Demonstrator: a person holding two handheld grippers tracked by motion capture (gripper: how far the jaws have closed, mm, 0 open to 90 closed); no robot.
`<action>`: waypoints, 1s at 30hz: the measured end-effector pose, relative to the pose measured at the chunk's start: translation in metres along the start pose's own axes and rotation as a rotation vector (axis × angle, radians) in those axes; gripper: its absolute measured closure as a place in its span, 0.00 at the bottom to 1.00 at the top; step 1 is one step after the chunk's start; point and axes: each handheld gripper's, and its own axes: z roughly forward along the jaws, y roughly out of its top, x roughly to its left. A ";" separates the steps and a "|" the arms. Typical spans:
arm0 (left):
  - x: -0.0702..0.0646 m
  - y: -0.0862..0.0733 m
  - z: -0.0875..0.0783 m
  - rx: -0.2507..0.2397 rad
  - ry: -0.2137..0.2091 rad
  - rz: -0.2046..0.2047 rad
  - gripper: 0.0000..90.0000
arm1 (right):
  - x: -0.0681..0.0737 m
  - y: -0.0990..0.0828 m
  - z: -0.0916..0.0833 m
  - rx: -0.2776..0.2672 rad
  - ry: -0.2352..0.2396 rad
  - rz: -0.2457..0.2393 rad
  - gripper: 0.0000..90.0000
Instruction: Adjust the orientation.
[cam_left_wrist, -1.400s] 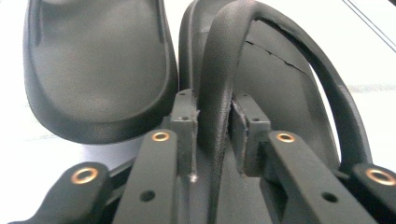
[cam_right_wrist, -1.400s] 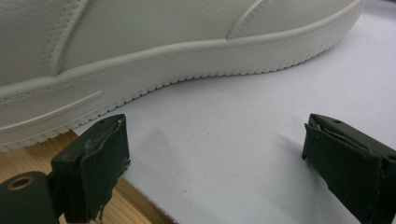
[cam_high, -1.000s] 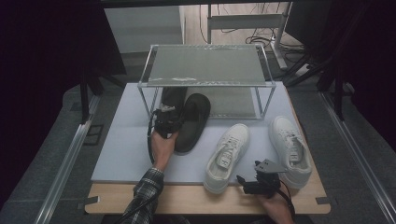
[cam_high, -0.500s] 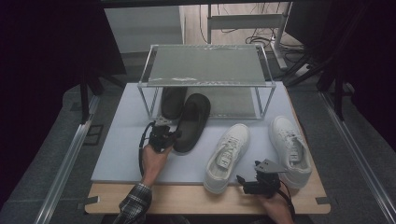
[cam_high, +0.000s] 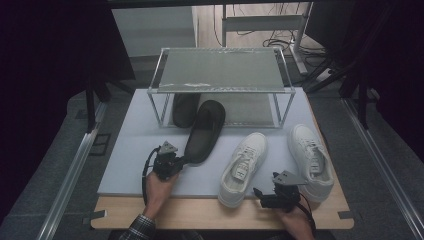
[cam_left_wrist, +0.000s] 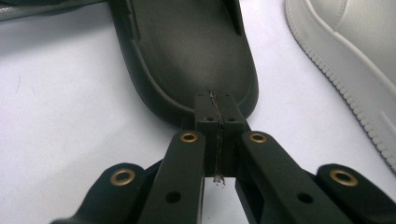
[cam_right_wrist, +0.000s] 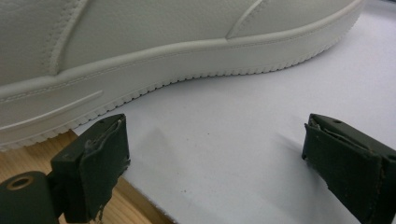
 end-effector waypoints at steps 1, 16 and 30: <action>-0.002 -0.001 0.001 -0.001 0.007 0.001 1.00 | 0.000 0.000 0.000 0.000 0.000 0.000 0.09; -0.010 0.007 0.021 -0.030 0.017 -0.013 0.99 | 0.000 0.000 0.000 0.000 0.000 0.000 0.09; -0.025 0.012 0.035 -0.003 -0.005 0.029 0.99 | 0.000 0.000 0.000 0.000 0.000 0.000 0.09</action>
